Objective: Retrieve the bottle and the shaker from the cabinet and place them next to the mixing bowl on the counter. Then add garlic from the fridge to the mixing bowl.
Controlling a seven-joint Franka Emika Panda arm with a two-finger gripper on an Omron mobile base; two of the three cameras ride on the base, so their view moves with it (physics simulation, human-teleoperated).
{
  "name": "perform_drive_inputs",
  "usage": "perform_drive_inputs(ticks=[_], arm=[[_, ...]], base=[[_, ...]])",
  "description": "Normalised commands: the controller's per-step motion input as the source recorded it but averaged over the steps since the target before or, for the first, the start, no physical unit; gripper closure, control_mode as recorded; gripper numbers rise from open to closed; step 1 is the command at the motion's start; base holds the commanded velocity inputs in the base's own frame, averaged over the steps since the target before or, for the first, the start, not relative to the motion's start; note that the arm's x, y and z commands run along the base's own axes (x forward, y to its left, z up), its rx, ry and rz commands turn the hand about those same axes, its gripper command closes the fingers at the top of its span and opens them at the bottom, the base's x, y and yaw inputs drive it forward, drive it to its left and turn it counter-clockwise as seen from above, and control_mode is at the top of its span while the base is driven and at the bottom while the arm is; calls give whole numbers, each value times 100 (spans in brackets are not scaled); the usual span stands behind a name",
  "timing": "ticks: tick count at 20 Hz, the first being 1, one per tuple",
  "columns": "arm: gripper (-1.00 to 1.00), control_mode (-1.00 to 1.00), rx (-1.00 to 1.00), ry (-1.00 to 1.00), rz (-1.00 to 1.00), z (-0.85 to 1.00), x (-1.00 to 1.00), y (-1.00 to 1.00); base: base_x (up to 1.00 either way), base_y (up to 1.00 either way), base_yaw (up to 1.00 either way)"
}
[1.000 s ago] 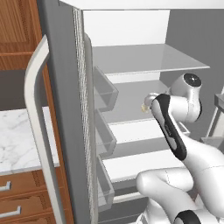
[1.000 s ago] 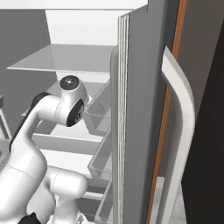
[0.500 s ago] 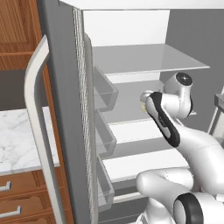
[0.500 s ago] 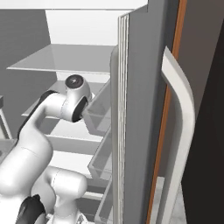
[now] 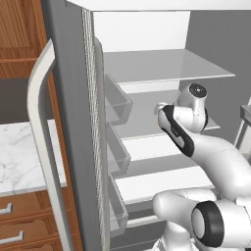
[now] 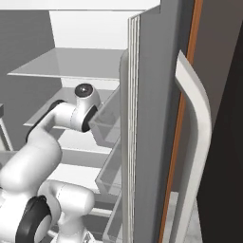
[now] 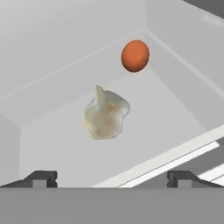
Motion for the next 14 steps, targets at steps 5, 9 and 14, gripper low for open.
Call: perform_drive_inputs(ticks=[5, 9, 14], arm=[[-100, -100, 0, -1, -6, -12, 42, 0], [-100, -100, 0, 0, -4, 0, 55, 0], [-100, -100, 0, 0, -4, -2, 47, 0]], base=[[0, 0, 0], [0, 0, 0], [0, 0, 0]])
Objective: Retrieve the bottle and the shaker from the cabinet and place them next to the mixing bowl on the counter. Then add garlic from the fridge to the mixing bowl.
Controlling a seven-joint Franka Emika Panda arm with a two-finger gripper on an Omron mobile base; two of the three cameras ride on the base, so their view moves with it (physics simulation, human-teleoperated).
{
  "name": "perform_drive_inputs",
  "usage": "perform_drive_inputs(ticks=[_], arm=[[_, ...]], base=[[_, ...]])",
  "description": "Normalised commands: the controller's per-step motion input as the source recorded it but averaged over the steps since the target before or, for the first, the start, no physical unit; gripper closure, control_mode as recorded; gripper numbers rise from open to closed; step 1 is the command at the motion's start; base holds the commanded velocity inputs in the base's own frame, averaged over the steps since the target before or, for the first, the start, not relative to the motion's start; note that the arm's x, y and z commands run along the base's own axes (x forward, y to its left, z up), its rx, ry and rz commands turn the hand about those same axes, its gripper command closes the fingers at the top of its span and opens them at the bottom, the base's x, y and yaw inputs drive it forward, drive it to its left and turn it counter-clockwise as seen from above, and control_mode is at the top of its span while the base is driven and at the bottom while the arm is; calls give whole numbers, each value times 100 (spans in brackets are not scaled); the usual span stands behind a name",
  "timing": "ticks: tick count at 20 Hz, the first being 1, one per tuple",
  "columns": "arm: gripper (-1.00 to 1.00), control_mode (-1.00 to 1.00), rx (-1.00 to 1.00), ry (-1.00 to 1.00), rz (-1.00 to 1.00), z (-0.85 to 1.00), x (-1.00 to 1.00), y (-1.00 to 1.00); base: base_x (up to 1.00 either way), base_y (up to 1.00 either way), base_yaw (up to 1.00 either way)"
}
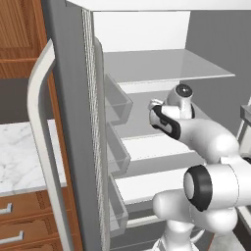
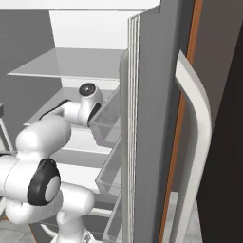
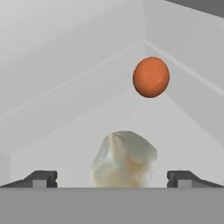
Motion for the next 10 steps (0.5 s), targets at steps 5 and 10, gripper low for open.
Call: perform_drive_inputs(ticks=[5, 10], arm=[[-100, -100, 0, 0, -4, -10, 27, -6], [-100, -100, 0, 0, -7, -19, 2, -14]], base=[[0, 0, 0], [0, 0, 0]])
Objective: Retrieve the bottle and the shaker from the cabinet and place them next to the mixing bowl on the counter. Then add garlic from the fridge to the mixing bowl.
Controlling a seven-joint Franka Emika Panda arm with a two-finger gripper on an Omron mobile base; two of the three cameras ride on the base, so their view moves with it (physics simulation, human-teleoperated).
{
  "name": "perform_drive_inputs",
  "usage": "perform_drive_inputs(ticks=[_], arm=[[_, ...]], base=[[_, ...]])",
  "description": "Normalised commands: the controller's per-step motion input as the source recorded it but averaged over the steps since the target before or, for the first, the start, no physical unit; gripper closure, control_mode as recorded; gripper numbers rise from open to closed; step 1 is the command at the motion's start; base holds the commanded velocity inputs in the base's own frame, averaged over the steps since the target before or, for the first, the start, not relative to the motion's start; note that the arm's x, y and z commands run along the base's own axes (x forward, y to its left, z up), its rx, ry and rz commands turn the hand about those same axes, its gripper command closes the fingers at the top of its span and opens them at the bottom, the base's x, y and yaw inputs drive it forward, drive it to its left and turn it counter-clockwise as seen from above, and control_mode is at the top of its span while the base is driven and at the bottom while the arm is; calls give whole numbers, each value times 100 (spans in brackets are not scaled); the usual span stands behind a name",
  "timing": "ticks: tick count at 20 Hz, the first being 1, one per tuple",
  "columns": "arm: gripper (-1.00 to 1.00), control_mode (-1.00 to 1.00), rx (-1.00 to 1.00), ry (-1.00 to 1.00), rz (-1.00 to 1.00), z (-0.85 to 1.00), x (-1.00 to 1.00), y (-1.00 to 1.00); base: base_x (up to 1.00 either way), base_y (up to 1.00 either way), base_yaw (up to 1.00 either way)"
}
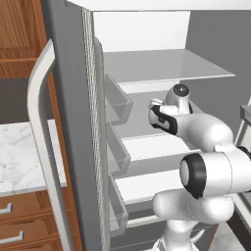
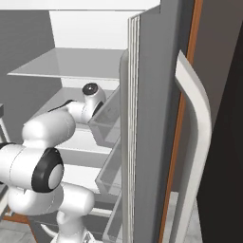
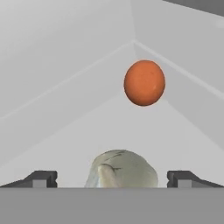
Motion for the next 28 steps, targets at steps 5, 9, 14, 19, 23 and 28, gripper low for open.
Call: perform_drive_inputs(ticks=[5, 9, 14, 19, 23, 28], arm=[[-100, -100, 0, 0, -8, -18, 0, -8], [-100, -100, 0, 0, -8, -9, 0, 0], [-100, -100, 0, 2, -7, 0, 0, 0], [-100, -100, 0, 6, -7, 0, 0, 0], [-100, -100, 0, 7, -7, 0, 0, 1], [-100, -100, 0, 5, -6, 0, 0, 7]], base=[[0, 0, 0], [0, 0, 0], [0, 0, 0], [0, 0, 0], [0, 0, 0], [0, 0, 0]])
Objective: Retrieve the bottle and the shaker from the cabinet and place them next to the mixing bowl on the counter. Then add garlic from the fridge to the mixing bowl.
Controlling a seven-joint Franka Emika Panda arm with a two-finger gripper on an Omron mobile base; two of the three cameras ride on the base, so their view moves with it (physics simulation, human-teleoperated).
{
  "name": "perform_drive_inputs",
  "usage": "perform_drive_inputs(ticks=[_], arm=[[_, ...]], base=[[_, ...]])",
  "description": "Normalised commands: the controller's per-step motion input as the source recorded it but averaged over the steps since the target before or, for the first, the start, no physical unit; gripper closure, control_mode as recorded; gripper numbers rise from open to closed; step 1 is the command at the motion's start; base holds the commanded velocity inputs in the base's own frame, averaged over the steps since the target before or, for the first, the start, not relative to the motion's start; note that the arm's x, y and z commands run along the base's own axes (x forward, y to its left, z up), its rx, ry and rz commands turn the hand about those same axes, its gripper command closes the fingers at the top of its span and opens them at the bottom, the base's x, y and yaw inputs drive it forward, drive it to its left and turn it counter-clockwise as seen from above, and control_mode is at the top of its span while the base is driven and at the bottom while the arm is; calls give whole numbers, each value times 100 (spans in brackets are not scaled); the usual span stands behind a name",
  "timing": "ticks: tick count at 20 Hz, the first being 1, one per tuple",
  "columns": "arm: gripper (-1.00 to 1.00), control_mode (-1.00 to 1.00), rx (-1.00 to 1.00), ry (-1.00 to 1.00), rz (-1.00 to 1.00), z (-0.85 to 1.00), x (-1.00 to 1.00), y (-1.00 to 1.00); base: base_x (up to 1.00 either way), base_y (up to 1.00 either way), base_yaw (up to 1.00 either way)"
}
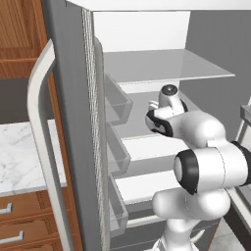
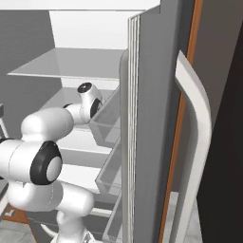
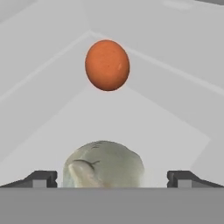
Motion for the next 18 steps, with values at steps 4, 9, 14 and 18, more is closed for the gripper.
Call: perform_drive_inputs(ticks=[4, 9, 14, 18], arm=[[-100, -100, 0, 5, -6, -4, 0, 11], [-100, -100, 0, 3, -5, -13, 0, 7], [100, -100, 0, 0, -1, -28, 13, 0], [100, -100, 0, 0, 0, -25, 26, 0]], base=[[0, 0, 0], [0, 0, 0], [0, 0, 0], [0, 0, 0]])
